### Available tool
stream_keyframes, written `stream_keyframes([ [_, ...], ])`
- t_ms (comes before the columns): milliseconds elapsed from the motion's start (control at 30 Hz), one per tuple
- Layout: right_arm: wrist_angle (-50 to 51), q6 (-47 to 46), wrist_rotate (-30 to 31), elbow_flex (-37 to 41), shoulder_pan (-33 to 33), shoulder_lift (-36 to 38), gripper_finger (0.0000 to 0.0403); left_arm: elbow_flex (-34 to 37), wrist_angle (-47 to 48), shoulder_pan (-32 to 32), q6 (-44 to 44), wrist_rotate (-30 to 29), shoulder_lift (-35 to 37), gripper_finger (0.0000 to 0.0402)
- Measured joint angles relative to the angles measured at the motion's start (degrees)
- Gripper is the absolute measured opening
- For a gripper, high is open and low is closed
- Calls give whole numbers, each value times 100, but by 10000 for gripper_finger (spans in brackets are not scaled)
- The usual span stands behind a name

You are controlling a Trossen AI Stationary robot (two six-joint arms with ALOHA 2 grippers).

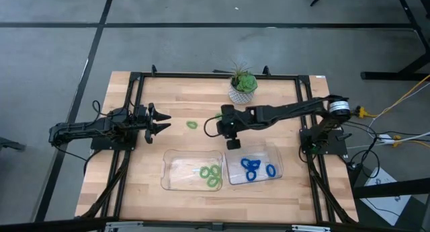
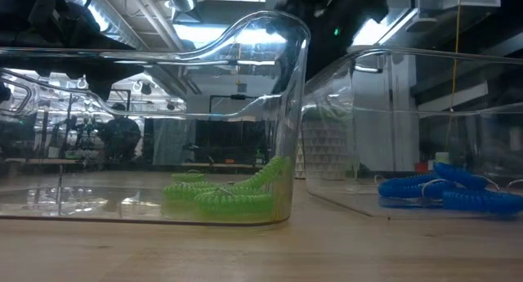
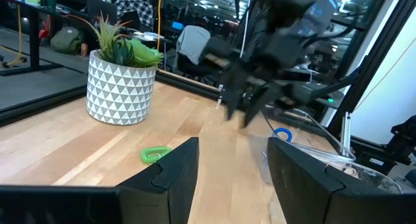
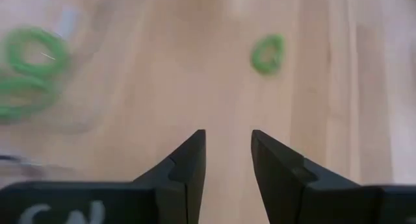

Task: Sort spring keychains
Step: Put the green spring keychain into the left transparent bin

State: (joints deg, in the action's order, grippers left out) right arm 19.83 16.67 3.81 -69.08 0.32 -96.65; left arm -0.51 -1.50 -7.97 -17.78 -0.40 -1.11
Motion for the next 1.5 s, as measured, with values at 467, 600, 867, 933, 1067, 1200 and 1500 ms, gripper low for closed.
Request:
stream_keyframes([
  [467, -8, -779, -380, 0, -590, -732, 123, 0, 0, 0, 2, 1, -1, 178],
  [600, -38, -1068, -532, -1, -805, -768, 123, 0, 2, 0, 1, 1, -1, 178],
  [867, -80, -1359, -420, -1, -1051, -777, 123, 0, 2, 0, 1, 1, -1, 178],
  [933, -100, -1478, -300, -2, -1078, -824, 123, 0, 1, -2, 1, 0, 0, 178],
  [1067, -91, -1513, -293, -2, -1140, -1023, 123, 0, 2, -1, 1, 0, -1, 178],
  [1200, -76, -1473, -290, 0, -1146, -1289, 123, 0, 2, 0, 2, 1, 0, 178],
  [1500, -129, -1307, -341, -13, -1144, -1577, 123, 0, 0, 0, 2, 1, -1, 178],
])
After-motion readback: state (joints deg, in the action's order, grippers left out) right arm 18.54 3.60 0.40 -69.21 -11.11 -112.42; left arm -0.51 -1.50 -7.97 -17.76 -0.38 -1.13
